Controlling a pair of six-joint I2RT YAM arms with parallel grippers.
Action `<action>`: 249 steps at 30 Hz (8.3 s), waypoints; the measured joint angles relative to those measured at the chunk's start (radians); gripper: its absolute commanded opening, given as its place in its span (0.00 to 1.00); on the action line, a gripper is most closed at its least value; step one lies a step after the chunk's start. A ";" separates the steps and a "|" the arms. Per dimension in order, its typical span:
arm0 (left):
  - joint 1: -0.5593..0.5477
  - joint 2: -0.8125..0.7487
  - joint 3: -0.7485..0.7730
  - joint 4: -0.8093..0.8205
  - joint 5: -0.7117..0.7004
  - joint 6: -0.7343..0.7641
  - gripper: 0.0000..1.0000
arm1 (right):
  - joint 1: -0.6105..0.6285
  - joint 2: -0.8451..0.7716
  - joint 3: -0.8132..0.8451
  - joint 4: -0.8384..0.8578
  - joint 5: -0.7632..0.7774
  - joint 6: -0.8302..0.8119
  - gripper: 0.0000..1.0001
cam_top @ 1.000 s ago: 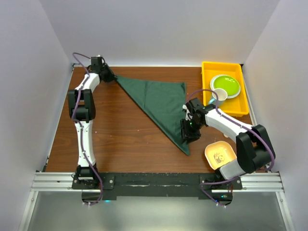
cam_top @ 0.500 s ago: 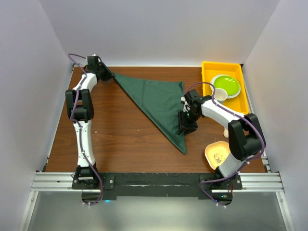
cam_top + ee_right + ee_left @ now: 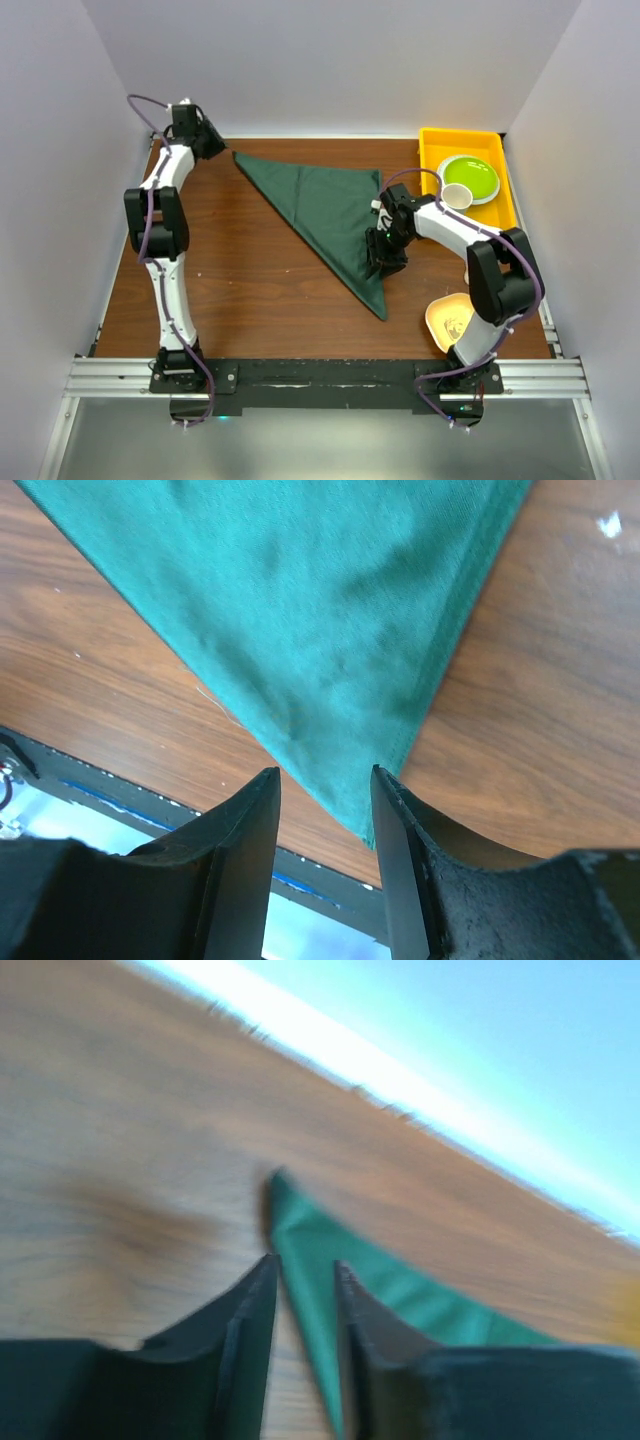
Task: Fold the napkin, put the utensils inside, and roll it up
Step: Fold the napkin, then grab a utensil with the right arm, then place the utensil onto the napkin
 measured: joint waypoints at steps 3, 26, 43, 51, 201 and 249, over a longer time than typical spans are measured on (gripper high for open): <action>0.002 -0.050 -0.020 0.093 0.052 -0.025 0.18 | 0.000 0.029 0.013 0.007 -0.010 -0.006 0.43; -0.002 0.201 0.072 0.160 0.132 -0.037 0.29 | -0.001 0.045 -0.090 0.026 -0.031 -0.002 0.43; -0.158 -0.220 -0.281 0.149 0.187 -0.032 0.20 | -0.009 0.286 0.573 -0.074 -0.005 0.008 0.54; -0.342 -0.278 -0.550 0.146 0.251 -0.018 0.10 | 0.060 0.494 0.776 -0.064 -0.064 -0.002 0.38; -0.479 -1.278 -1.130 -0.242 0.422 0.294 0.56 | -0.579 -0.338 -0.204 0.009 0.451 -0.741 0.00; -0.385 -0.950 -1.255 0.134 0.748 0.014 0.37 | 0.605 -0.121 0.209 -0.068 0.224 -1.212 0.00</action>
